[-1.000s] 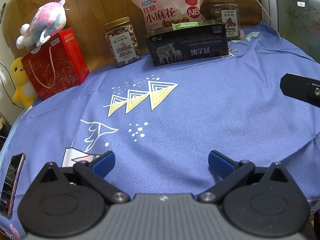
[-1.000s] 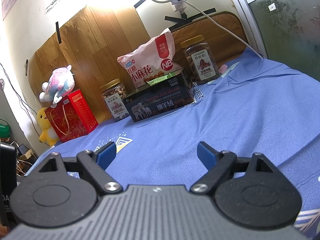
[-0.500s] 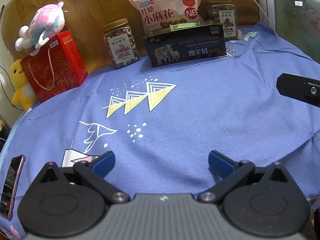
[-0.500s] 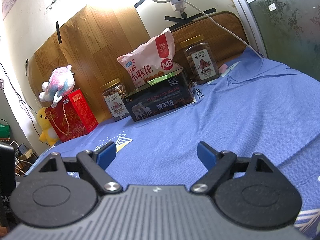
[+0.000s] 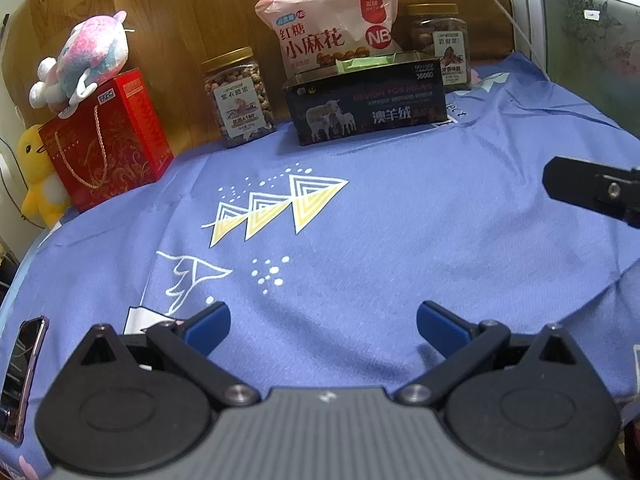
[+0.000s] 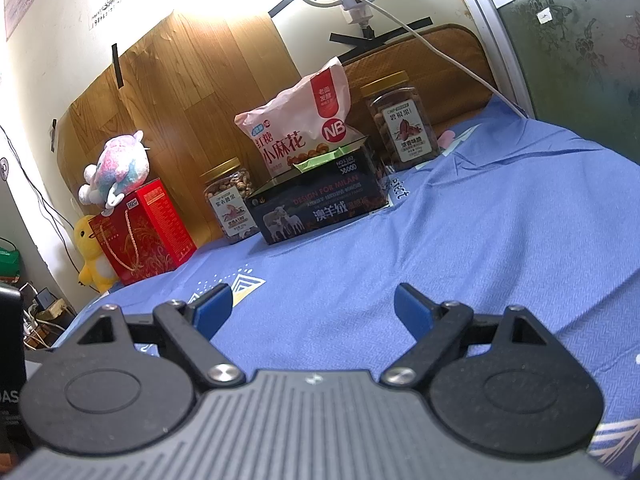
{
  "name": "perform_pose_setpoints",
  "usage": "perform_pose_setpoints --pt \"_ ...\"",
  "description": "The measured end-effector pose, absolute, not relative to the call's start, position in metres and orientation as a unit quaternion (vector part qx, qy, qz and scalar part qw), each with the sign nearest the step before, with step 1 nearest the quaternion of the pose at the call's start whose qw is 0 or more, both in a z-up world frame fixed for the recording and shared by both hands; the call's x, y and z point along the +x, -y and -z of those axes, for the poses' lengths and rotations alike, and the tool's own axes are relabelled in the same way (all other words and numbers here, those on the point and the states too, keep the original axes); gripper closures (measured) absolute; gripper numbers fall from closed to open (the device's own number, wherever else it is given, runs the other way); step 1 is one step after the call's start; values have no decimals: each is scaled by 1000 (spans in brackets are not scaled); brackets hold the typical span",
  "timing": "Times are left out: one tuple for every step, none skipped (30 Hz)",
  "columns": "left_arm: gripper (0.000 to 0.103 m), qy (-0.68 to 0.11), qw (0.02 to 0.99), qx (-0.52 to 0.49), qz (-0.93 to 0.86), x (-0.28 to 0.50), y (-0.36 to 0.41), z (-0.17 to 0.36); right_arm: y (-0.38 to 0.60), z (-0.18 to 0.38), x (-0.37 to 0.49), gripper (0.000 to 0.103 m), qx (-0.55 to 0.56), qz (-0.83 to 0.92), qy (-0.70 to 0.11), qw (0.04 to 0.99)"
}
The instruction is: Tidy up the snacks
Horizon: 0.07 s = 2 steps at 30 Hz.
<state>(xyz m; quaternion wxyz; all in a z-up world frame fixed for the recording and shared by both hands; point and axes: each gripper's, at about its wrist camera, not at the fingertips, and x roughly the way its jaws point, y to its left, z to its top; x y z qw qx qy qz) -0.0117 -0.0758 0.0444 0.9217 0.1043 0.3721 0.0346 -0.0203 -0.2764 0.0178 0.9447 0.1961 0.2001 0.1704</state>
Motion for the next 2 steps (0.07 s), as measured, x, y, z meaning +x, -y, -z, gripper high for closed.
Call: perform_pose_setpoints --pt "0 -371 922 104 -33 -12 76 -45 276 -18 -20 13 196 -170 -200 945" --pt "0 -371 922 104 -31 -12 77 -45 276 -18 -20 13 196 -171 -200 945"
